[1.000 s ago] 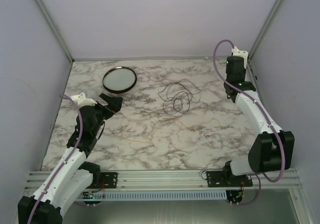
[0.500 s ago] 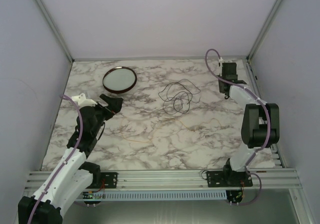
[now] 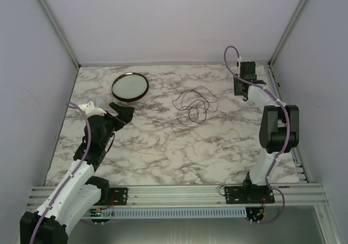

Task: Zip-tie the wires
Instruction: Place the ribbon at the center of the board, then untie the cable at the center of the board.

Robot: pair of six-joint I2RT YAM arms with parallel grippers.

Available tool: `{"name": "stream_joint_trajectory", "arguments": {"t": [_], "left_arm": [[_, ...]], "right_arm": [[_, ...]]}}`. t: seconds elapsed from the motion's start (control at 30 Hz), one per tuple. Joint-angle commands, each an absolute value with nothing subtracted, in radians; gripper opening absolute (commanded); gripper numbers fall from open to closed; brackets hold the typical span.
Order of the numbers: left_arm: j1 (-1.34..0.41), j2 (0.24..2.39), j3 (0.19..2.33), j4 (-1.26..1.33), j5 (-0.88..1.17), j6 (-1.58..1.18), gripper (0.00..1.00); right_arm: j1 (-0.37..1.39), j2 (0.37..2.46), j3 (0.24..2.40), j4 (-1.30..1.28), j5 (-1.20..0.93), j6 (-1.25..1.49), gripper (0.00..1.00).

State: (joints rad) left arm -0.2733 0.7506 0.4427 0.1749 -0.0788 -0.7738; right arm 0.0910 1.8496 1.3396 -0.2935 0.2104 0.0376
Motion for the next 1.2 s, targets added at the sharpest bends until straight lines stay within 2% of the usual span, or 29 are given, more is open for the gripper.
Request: {"name": "stream_joint_trajectory", "arguments": {"t": [0.0, 0.23, 0.5, 0.7, 0.93, 1.03, 1.17], "left_arm": [[-0.276, 0.746, 0.487, 0.196, -0.089, -0.771, 1.00], [-0.276, 0.763, 0.544, 0.182, -0.066, -0.779, 1.00], [-0.275, 0.791, 0.509, 0.195, -0.013, -0.776, 1.00], [-0.275, 0.769, 0.446, 0.181, -0.025, -0.798, 1.00], [-0.275, 0.738, 0.404, 0.158, -0.048, -0.815, 1.00], [-0.274, 0.739, 0.406, 0.156, -0.046, -0.812, 1.00], [-0.275, 0.745, 0.403, 0.165, -0.046, -0.818, 1.00]], "right_arm": [[0.138, 1.764, 1.392, -0.301, 0.131, 0.113, 0.42], [0.340, 1.757, 1.418, -0.299, 0.051, 0.232, 0.46], [0.542, 1.941, 1.573, -0.278, -0.002, 0.319, 0.47], [0.632, 2.085, 1.708, -0.288, -0.081, 0.358, 0.50], [0.668, 2.157, 1.722, -0.332, -0.068, 0.367, 0.51], [0.674, 2.161, 1.704, -0.352, -0.061, 0.355, 0.49], [0.681, 2.160, 1.676, -0.367, -0.061, 0.347, 0.41]]}}
